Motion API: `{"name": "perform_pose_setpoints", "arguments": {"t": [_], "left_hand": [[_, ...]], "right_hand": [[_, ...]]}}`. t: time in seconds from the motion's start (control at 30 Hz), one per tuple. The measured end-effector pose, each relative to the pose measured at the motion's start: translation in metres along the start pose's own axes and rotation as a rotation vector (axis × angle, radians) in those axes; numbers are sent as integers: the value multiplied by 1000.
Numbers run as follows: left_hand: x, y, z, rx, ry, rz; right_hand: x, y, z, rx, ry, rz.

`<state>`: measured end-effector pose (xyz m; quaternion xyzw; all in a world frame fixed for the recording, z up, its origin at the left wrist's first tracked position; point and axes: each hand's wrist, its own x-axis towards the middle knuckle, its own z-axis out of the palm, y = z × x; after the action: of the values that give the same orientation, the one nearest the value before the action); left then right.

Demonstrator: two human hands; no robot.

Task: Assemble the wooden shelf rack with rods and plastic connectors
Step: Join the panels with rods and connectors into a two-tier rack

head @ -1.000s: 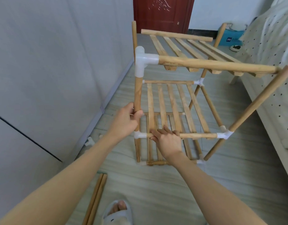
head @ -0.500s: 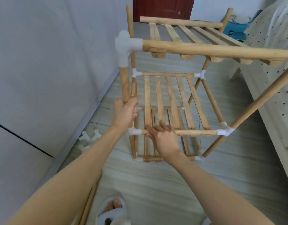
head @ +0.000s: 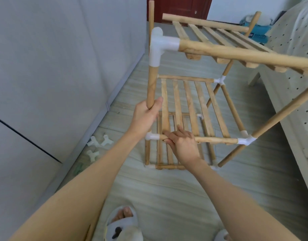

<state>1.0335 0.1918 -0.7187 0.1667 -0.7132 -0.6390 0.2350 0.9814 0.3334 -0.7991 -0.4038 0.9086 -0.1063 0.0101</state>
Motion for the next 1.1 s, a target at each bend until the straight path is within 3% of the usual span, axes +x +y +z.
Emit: {"name": "perform_pose_setpoints", "arguments": {"t": [0.13,0.2,0.3,0.43,0.63,0.83,1.0,1.1], "left_hand": [[-15,-30,-31,167,-117,41],[-23,-61,-51,236,-46,33],[-32,-126,-89,495,62,-159],[-44,-210,-135,956,-58,-561],[-27,-257,-171,1197,14,-633],[-17,-288,-180,1112,-55,-688],[-26,-277,-150,915,-32,-570],[-31,-238,-126,671,-55,-443]], "right_hand": [[-6,-6,10,-70,236,-13],[-8,-6,18,-197,317,-2],[-5,-4,34,-263,418,3],[1,-1,49,-249,585,-29],[6,4,60,-263,682,-39],[11,2,65,-296,700,-30],[15,-3,62,-255,659,-21],[11,-6,53,-235,552,-7]]}}
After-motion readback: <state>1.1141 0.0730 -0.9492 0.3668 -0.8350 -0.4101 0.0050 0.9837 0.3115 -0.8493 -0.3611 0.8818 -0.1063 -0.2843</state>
